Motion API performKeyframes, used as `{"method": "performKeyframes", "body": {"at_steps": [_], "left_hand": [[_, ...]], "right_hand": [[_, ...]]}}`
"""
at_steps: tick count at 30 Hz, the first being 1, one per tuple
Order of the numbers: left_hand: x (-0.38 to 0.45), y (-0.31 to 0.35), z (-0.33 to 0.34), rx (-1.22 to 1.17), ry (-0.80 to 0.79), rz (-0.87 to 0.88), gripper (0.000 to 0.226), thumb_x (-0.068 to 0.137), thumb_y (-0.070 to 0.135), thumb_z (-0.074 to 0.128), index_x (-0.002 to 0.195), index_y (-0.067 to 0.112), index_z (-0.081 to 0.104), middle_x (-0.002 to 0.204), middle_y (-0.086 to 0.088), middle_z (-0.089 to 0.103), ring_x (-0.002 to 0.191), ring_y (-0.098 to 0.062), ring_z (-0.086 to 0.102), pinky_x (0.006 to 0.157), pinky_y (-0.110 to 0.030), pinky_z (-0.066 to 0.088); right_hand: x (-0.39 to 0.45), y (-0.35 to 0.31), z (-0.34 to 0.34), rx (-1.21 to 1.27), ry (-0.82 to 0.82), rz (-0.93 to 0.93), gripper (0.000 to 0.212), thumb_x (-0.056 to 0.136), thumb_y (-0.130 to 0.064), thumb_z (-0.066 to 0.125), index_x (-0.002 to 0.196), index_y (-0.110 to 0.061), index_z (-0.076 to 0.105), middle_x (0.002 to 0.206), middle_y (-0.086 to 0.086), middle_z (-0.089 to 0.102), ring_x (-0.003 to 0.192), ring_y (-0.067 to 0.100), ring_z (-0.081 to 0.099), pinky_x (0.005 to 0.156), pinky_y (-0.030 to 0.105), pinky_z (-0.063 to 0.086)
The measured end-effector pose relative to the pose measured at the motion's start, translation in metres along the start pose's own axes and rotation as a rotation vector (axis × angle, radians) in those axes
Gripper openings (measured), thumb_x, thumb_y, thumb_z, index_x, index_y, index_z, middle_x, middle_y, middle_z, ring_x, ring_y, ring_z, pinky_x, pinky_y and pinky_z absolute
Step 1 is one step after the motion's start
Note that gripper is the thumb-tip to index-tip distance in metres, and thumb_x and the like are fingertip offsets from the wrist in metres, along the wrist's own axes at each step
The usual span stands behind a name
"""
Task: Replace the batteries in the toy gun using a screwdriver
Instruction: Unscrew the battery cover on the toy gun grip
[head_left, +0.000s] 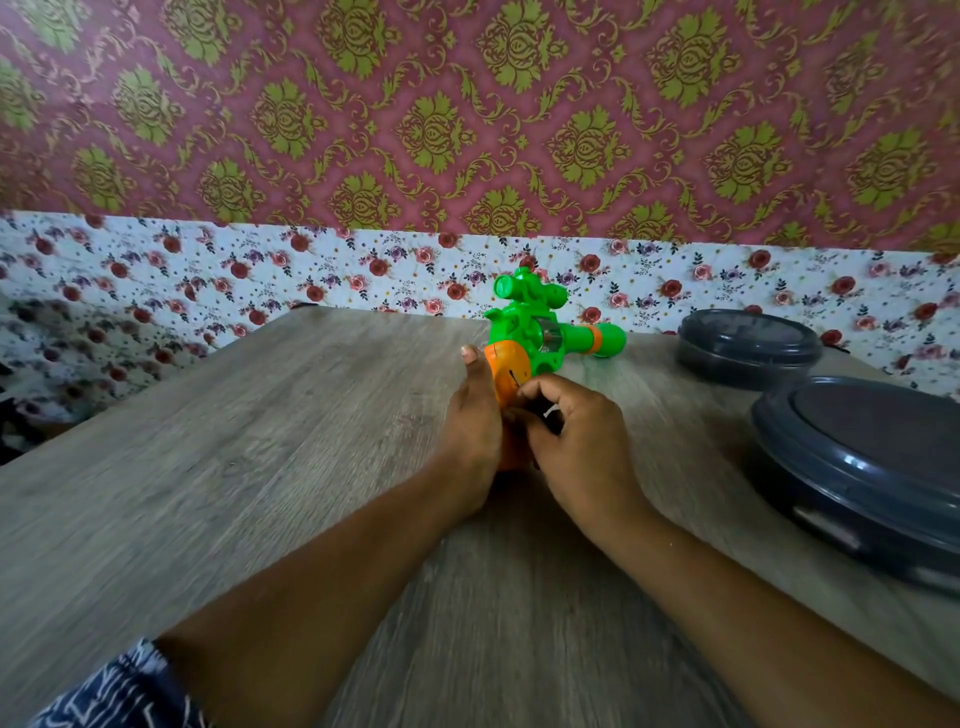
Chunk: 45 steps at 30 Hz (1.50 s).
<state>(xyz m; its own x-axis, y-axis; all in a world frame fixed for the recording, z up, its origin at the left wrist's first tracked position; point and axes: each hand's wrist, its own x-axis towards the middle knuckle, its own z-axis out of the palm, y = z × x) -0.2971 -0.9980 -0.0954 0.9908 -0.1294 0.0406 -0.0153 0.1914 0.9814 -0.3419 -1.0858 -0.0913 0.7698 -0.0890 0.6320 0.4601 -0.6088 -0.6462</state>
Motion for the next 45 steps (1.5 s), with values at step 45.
{"method": "performKeyframes", "body": {"at_steps": [45], "left_hand": [[0.003,0.003,-0.001,-0.127,-0.060,-0.031,0.074,0.094,0.058,0.013,0.139,0.006,0.039,0.080,-0.012,0.062,0.061,-0.018,0.062,0.048,-0.021,0.055]], "right_hand": [[0.029,0.023,-0.078,-0.623,-0.674,0.356,0.009,0.088,-0.014,0.056,0.091,-0.012,0.064,0.080,0.005,0.061,0.060,0.011,0.052,0.053,0.023,0.042]]}}
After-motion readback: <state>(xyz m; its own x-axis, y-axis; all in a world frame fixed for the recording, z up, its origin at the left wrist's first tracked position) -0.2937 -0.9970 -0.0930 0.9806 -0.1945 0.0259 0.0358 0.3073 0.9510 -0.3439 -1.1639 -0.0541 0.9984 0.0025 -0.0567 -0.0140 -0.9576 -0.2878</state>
